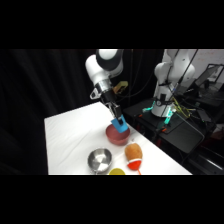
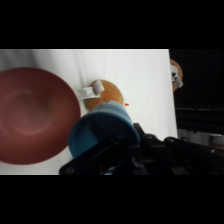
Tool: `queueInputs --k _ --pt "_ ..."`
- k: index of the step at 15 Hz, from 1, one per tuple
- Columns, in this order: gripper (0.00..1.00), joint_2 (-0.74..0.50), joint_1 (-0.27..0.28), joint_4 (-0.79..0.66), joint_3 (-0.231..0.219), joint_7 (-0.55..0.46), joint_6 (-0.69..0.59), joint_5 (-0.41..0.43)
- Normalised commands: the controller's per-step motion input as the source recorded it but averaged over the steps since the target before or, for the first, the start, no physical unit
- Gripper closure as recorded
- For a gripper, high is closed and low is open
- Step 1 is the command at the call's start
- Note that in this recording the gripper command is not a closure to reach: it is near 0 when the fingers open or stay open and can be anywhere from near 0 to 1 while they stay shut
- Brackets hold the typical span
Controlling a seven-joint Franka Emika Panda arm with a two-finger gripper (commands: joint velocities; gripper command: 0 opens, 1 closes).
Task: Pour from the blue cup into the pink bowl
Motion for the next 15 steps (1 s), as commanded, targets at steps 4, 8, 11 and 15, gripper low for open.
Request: queueInputs --k 4,8,11,15 --pt "0.05 0.45 -0.257 0.50 -0.014 -0.58 -0.65 0.381" --pt "0.07 0.34 -0.215 0.43 -0.014 -0.46 -0.69 0.268" --pt "0.08 0.29 -0.099 0.38 -0.013 -0.28 -0.60 0.167" --pt "0.09 0.06 0.073 0.26 -0.062 -0.02 -0.20 -0.042"
